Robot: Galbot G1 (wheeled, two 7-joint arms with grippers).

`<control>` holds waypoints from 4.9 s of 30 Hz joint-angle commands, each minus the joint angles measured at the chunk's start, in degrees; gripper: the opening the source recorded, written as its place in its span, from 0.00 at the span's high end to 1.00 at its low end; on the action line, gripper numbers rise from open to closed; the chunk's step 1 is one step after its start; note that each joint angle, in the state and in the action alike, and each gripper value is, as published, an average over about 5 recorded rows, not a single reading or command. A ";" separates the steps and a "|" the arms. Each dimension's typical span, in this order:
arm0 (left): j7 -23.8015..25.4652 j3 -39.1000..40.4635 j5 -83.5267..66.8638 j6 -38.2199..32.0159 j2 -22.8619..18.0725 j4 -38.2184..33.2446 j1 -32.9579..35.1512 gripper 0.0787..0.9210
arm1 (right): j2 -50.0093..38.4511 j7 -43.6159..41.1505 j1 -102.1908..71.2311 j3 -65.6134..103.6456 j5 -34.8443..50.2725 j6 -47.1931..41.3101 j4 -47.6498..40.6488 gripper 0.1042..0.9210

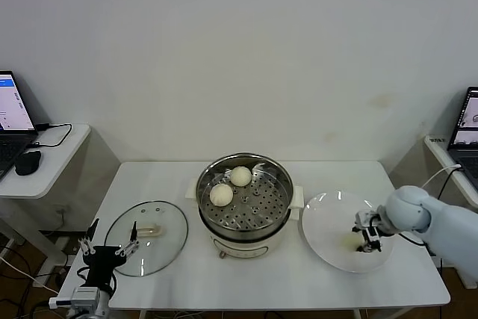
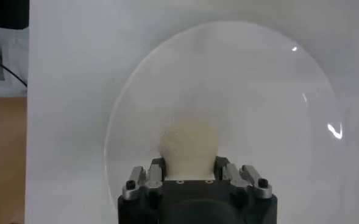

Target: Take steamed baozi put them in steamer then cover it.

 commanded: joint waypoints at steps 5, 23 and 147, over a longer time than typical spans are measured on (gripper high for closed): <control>0.05 0.35 -0.42 0.06 0.74 -0.24 -0.27 0.12 | -1.35 -2.62 26.28 -7.65 11.90 0.76 0.82 0.51; 0.06 -0.79 -1.32 0.30 1.34 -0.89 -0.66 0.12 | 25.54 -2.12 51.46 -29.14 24.87 8.83 -0.55 0.50; -0.16 -1.00 -1.14 1.27 0.73 -0.56 -0.16 0.12 | 6.23 -7.47 -5.68 10.98 -11.96 16.55 -19.58 0.12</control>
